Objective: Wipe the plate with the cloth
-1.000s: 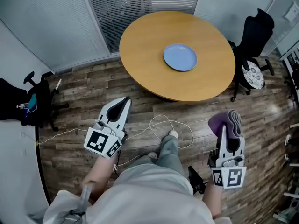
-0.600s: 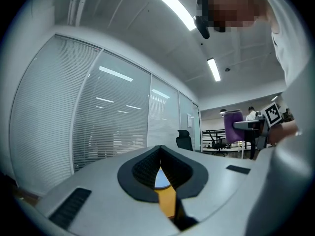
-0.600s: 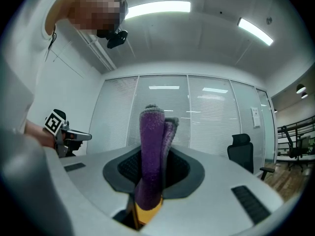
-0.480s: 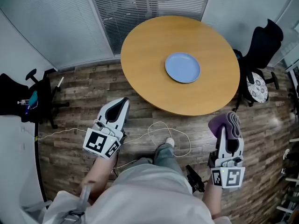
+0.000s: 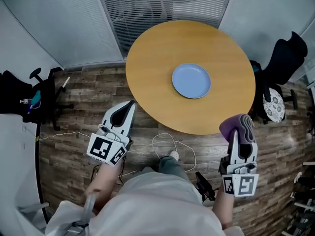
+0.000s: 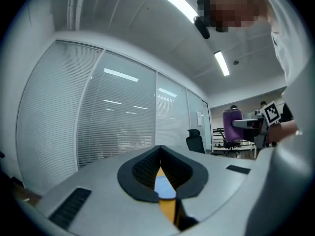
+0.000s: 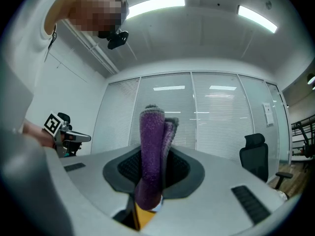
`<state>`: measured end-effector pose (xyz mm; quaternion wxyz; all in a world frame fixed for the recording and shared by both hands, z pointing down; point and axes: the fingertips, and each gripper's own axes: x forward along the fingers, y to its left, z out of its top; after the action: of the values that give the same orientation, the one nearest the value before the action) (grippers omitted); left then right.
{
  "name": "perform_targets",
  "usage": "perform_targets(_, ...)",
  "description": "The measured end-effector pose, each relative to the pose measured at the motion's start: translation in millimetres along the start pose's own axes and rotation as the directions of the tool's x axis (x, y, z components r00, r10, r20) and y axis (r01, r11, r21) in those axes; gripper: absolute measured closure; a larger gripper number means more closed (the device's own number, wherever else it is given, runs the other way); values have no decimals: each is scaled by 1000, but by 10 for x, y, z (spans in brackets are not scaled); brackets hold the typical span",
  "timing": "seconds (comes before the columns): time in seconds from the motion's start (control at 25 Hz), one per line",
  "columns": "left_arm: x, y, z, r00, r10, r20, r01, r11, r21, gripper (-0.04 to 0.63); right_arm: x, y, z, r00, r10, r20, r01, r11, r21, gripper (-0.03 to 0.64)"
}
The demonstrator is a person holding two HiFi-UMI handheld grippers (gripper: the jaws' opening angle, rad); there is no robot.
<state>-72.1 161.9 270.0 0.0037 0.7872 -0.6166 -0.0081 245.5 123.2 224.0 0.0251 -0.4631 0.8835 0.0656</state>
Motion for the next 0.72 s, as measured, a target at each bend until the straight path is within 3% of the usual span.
perform_targets(0.44,434,-64,46,991,128,30,-128,992,13,583,459,-595,-134,995,96,23,-96,995,11,525)
perform_targets(0.72,604,-110,-24,989,149,22,-150,989,8,584,694,-730,-139,989,141,43,-141,990,6,526)
